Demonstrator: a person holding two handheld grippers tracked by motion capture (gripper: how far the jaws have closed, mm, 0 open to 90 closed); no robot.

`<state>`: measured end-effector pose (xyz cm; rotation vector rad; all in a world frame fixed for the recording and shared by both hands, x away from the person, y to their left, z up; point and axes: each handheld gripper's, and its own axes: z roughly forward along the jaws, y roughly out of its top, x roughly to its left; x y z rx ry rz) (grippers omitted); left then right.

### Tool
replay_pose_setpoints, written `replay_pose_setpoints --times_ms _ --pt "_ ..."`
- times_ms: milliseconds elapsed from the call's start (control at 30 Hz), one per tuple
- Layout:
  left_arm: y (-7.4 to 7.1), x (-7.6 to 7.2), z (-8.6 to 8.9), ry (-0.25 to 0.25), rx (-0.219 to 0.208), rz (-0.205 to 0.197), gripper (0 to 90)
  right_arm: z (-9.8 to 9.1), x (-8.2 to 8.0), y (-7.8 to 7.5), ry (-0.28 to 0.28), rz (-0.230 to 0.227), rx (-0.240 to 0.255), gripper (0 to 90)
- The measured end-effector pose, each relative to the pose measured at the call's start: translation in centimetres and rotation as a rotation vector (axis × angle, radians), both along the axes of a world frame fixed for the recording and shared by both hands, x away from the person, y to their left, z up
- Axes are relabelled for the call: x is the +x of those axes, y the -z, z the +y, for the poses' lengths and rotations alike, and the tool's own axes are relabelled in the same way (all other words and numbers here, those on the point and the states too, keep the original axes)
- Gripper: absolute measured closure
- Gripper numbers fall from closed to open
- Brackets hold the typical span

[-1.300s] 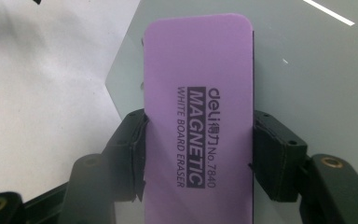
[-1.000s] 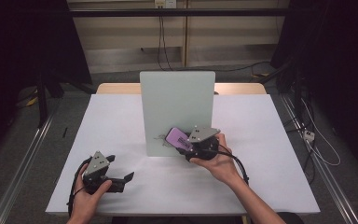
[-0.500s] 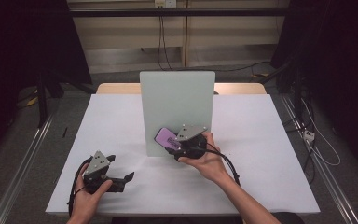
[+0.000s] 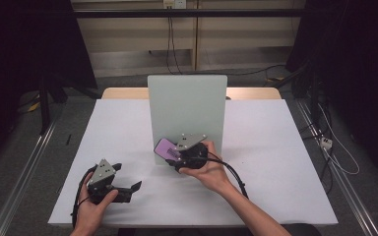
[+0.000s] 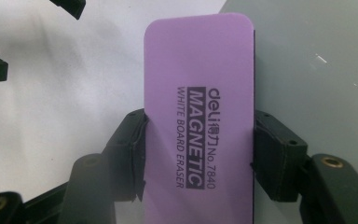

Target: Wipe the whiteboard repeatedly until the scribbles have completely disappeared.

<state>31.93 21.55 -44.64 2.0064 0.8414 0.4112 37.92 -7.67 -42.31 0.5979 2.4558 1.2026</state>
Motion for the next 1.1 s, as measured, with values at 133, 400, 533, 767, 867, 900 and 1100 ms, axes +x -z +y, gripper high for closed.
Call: replay_pose_setpoints --times_ms 133,400,533,767,867,900,1100 --pt "0.0 0.0 -0.1 0.001 0.000 0.000 4.9 0.7 0.1 0.1 -0.010 0.011 -0.002 41.4" --pt "-0.1 -0.1 0.2 -0.005 -0.008 -0.004 4.9 2.0 0.1 0.7 -0.038 0.025 -0.003 41.4" --pt "-0.1 -0.1 0.2 -0.003 -0.004 -0.002 4.9 2.9 0.1 1.0 -0.058 0.026 -0.009 41.4" --pt "-0.2 -0.1 0.3 -0.007 -0.007 -0.005 4.9 3.0 0.1 1.3 -0.058 0.034 -0.033 41.4" --pt "-0.2 -0.2 0.4 -0.007 -0.007 -0.009 4.9 2.2 0.1 0.7 -0.044 0.023 -0.030 41.5" --pt "-0.2 -0.2 0.4 -0.008 -0.007 -0.009 4.9 1.9 0.2 0.5 -0.040 0.018 -0.027 41.5" --pt "-0.2 -0.2 0.3 -0.006 -0.003 -0.008 4.9 0.1 0.3 -1.1 0.002 -0.023 -0.009 41.5"
